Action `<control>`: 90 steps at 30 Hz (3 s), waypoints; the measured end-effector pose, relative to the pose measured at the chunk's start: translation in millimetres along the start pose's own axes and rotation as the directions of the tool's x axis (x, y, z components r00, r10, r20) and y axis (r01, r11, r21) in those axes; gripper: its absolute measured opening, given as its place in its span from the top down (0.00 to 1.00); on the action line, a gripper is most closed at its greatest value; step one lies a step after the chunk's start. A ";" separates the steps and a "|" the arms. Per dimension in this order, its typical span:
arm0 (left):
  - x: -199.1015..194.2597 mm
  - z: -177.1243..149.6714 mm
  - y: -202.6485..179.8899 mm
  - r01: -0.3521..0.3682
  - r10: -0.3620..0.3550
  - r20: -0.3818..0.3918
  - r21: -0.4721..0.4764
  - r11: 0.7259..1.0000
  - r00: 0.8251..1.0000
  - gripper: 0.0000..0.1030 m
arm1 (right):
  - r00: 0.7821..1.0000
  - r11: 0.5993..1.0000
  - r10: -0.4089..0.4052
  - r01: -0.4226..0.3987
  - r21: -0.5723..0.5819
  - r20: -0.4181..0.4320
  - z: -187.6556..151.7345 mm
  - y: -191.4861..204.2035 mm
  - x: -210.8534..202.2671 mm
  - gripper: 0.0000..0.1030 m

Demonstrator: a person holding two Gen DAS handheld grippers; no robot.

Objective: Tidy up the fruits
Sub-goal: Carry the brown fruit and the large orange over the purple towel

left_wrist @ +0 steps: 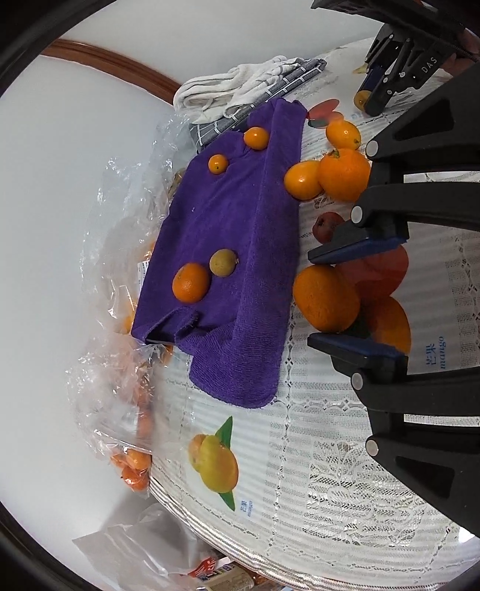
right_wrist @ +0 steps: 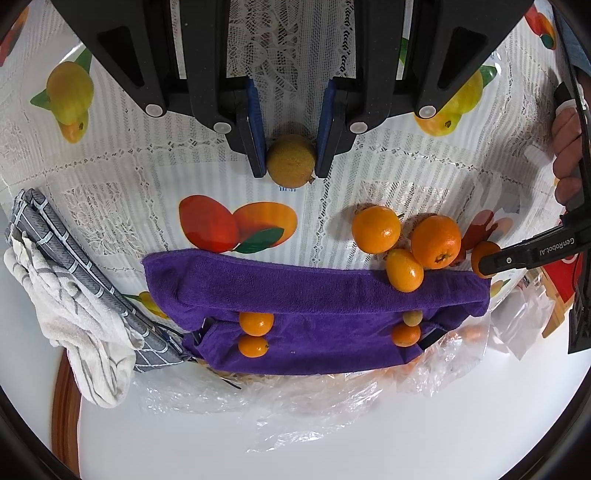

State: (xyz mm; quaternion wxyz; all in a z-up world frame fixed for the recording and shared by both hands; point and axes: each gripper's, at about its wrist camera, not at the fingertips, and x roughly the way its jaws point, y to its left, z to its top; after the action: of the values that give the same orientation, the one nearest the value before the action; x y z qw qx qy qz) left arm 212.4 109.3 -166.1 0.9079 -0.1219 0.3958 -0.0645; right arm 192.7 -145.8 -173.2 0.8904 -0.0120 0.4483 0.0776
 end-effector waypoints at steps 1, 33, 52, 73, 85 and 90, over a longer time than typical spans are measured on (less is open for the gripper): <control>-0.7 -0.1 -0.2 0.000 0.000 0.005 0.002 1.000 1.000 0.65 | 1.000 1.000 -0.001 0.001 0.001 0.001 0.0 0.2 0.1 0.74; -51.0 67.4 -30.9 0.045 -0.044 0.246 0.001 0.999 0.968 0.65 | 0.977 1.000 0.012 -0.018 0.026 0.214 107.8 -9.1 -37.6 0.75; 27.1 67.7 -20.9 -0.003 0.013 0.248 -0.038 0.999 0.969 0.65 | 0.985 0.994 0.023 -0.040 0.097 0.170 132.8 -34.2 36.6 0.75; 27.2 71.1 -7.1 -0.034 0.051 0.255 -0.071 0.997 0.966 0.65 | 0.981 0.993 -0.022 -0.001 0.118 0.195 129.6 -49.2 43.3 0.75; 31.4 71.4 -1.5 0.027 -0.002 0.222 -0.107 0.994 0.975 0.65 | 0.982 0.992 -0.047 0.024 0.121 0.184 126.9 -57.0 49.6 0.75; 39.0 65.4 -13.2 -0.053 0.068 0.200 -0.080 0.995 0.977 0.65 | 0.986 0.989 -0.046 0.022 0.145 0.161 125.9 -63.4 58.5 0.75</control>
State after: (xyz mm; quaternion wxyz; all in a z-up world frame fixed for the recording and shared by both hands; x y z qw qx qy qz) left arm 286.6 99.4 -146.9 0.9399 -0.1490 0.3071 -0.0093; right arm 336.8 -189.5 -147.8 0.9240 0.0506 0.3778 0.0308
